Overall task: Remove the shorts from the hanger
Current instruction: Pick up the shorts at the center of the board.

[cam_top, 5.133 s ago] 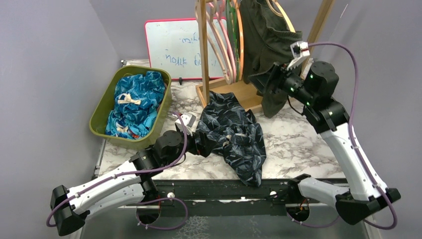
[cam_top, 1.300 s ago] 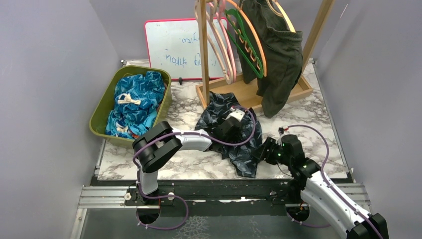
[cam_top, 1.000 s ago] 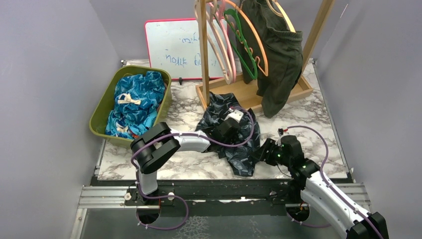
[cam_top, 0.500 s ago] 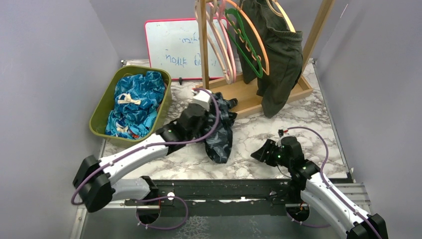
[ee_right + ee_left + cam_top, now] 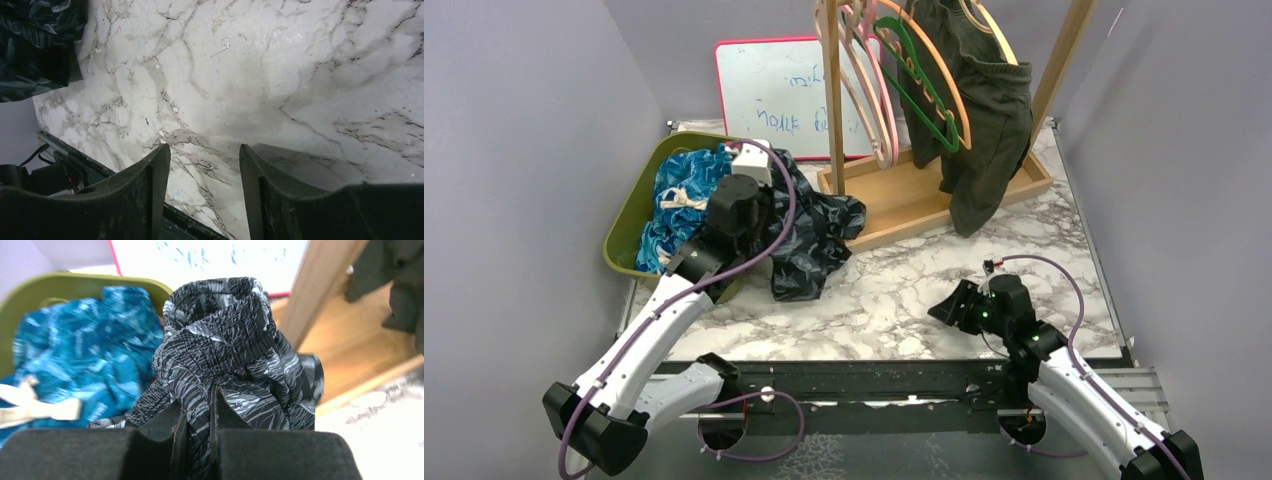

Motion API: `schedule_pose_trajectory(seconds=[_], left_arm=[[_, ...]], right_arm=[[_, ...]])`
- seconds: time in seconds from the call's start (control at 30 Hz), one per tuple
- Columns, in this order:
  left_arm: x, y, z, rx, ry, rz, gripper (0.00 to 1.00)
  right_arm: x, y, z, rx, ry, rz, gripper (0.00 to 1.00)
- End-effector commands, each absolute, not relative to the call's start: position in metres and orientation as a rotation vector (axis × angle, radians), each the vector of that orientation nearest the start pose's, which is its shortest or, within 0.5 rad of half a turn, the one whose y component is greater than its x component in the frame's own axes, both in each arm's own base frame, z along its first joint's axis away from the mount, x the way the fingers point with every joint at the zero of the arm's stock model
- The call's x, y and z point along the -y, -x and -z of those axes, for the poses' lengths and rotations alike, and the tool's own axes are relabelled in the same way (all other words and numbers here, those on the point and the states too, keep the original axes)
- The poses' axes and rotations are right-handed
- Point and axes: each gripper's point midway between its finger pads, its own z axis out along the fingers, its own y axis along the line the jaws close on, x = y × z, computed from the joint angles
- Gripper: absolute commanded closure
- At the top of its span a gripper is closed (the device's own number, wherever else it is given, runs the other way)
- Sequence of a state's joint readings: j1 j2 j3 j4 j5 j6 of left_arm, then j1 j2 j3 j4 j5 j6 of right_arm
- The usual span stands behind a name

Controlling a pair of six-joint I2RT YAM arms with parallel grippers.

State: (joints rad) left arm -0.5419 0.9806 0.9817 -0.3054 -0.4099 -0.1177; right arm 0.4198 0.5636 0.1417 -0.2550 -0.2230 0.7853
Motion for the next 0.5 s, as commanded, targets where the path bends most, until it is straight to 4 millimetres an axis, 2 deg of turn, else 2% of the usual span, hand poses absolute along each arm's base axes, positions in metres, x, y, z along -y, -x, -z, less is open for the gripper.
schedule_pose_trajectory(seconds=[0.0, 0.13, 0.17, 0.3, 0.47], left_arm=[[0.086, -0.323, -0.338, -1.758, -0.077, 0.020, 1.00], [0.053, -0.330, -0.386, -1.680, -0.012, -0.064, 1.00], [0.042, -0.330, -0.408, -1.646, 0.015, -0.085, 1.00], [0.000, -0.329, -0.469, -1.533, 0.122, -0.222, 1.00], [-0.051, -0.302, -0.537, -1.344, 0.287, -0.444, 1.00]], right_arm=[[-0.151, -0.167, -0.037, -2.351, -0.295, -0.889, 0.44], [-0.151, -0.166, -0.037, -2.351, -0.295, -0.890, 0.44], [-0.151, -0.166, -0.037, -2.350, -0.294, -0.890, 0.44], [-0.151, -0.166, -0.036, -2.349, -0.292, -0.892, 0.44], [-0.152, -0.166, -0.036, -2.349, -0.288, -0.895, 0.44]])
